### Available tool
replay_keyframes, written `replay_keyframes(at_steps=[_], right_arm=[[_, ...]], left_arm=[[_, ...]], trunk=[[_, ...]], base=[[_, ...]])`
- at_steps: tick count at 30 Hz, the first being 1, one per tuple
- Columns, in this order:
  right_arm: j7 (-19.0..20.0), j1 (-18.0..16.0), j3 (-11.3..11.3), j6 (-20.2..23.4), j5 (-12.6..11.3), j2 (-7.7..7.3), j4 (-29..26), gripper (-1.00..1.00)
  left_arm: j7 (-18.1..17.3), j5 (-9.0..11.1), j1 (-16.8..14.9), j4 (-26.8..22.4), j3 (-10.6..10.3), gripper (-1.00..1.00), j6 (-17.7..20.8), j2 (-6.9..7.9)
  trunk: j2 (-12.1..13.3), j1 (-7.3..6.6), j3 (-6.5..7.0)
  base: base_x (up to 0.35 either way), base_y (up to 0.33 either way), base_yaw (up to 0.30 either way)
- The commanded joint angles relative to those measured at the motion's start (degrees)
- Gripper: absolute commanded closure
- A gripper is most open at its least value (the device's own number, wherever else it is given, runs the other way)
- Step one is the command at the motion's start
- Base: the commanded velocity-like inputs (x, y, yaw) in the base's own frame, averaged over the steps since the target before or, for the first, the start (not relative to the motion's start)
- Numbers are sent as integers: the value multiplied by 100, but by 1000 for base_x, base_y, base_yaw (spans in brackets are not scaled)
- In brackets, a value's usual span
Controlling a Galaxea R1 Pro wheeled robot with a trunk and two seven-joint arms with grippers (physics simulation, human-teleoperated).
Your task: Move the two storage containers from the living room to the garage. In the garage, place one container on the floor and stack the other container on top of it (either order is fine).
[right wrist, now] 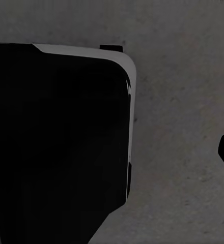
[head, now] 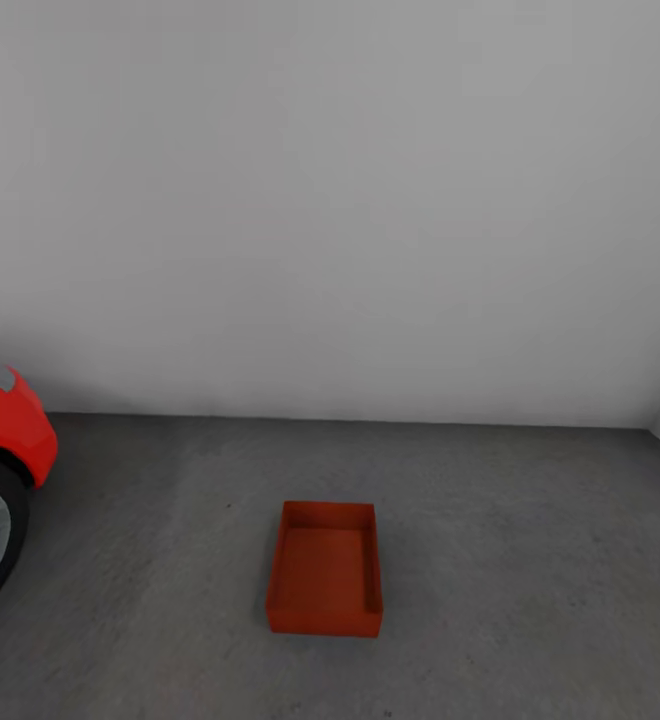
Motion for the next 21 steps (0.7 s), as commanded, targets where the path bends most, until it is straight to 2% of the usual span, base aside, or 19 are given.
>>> replay_keyframes(at_steps=[1, 21], right_arm=[[27, -7, 42, -32, -60, 1, 18, -100], [27, -7, 42, -25, -51, 10, 18, -100]], left_arm=[[4, 31, -4, 6, 1, -100, -19, -1], [4, 31, -4, 2, -2, -100, -19, -1]], trunk=[[-4, 0, 4], [-4, 0, 192]], base=[[0, 0, 0], [0, 0, 0]])
